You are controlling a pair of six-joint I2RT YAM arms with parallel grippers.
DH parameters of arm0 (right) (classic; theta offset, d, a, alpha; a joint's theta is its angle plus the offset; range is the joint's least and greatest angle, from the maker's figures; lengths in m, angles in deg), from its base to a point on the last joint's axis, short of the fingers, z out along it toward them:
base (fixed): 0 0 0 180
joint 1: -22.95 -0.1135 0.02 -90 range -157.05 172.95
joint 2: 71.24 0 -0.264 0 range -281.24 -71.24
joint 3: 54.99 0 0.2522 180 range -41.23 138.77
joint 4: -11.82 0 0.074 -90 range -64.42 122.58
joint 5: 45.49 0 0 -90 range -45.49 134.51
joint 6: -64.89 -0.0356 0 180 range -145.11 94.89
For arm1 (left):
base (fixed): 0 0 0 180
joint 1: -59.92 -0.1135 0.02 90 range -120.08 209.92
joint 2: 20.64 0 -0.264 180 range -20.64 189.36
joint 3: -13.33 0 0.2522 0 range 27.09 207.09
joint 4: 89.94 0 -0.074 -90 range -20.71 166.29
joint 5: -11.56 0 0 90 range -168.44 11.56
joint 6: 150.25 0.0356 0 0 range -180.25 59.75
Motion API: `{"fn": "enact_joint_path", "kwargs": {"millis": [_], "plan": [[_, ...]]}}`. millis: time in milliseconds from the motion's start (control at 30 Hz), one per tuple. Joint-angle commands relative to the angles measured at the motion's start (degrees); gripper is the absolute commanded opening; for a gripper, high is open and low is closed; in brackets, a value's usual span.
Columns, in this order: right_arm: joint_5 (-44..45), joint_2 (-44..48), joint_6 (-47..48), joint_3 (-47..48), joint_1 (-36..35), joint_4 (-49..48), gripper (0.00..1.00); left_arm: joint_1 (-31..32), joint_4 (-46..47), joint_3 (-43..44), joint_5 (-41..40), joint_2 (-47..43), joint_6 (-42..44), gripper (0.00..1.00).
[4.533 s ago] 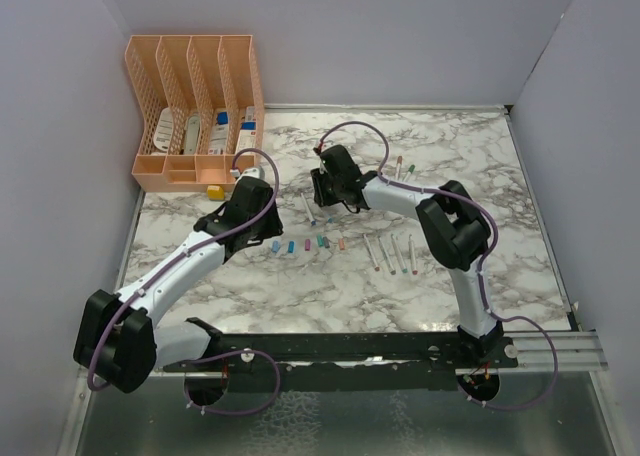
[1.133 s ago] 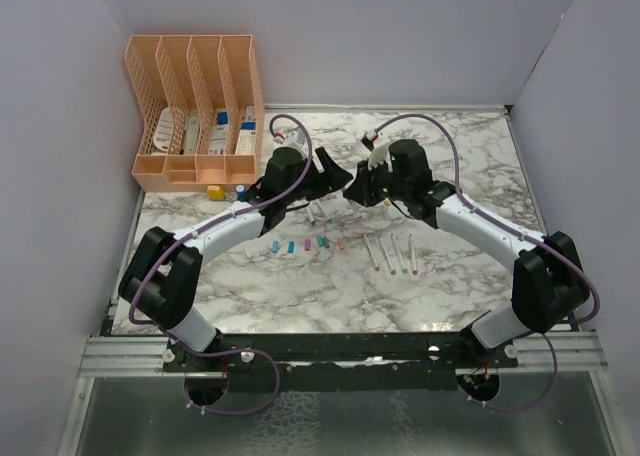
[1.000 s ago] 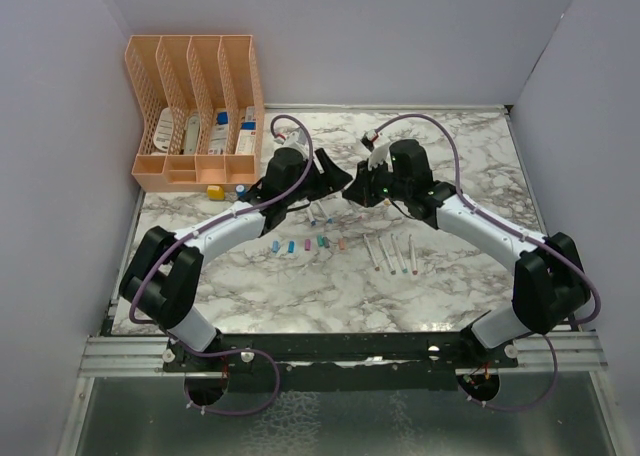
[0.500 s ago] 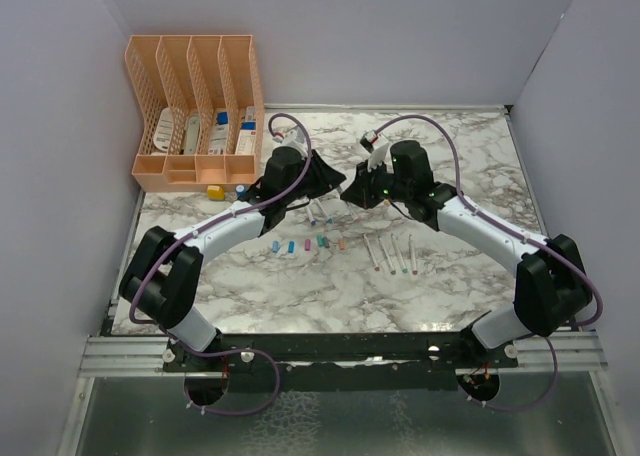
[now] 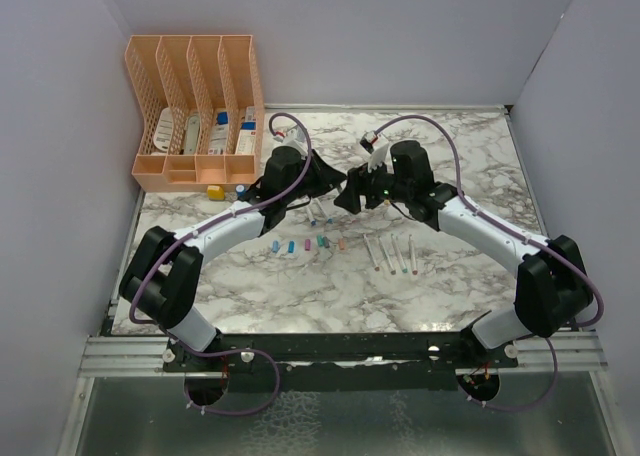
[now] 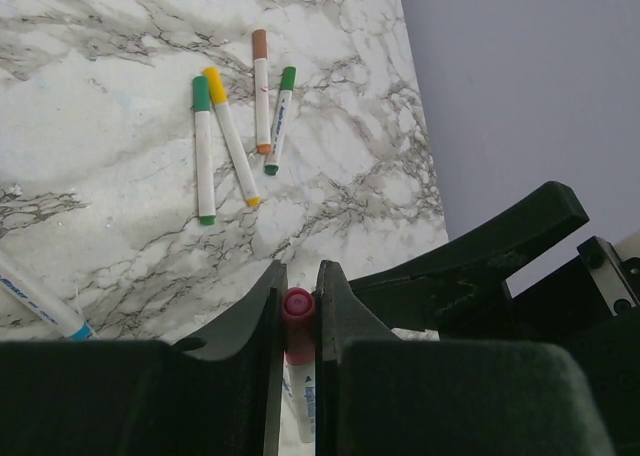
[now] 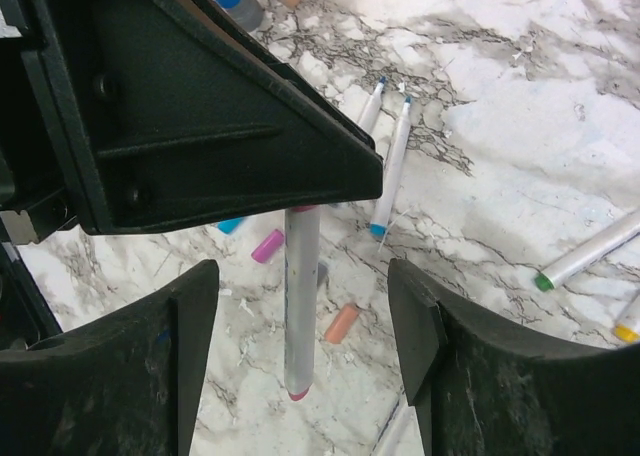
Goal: Open the pen caps
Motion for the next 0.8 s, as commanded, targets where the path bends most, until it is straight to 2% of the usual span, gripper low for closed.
{"fn": "enact_joint_path", "kwargs": {"millis": [0, 200, 300, 467, 533, 767], "plan": [[-0.28, 0.82, 0.83, 2.15, -0.33, 1.13, 0.68, 0.42, 1.33, 2.47, 1.35, -0.42, 0.54, 0.0], [-0.6, -0.83, 0.98, 3.21, -0.33, 1.05, 0.6, 0.98, 1.35, 4.26, 1.65, 0.57, 0.46, 0.0], [-0.67, -1.53, 0.88, 3.62, -0.33, 0.79, 0.5, 1.45, 1.35, 4.91, 1.8, 1.19, 0.44, 0.0], [0.21, -1.28, 0.78, 3.72, -0.33, 0.39, 0.19, 1.92, 1.27, 5.02, 1.69, 1.69, 0.58, 0.0], [0.66, -0.97, 0.7, 3.73, -0.33, 0.77, 0.03, 1.92, 1.31, 4.81, 1.44, 1.72, 0.61, 0.0], [1.67, 1.02, 1.35, 1.91, -0.33, 2.99, 0.01, 1.39, 0.11, 4.84, -2.26, 1.6, 1.17, 0.0]]}}
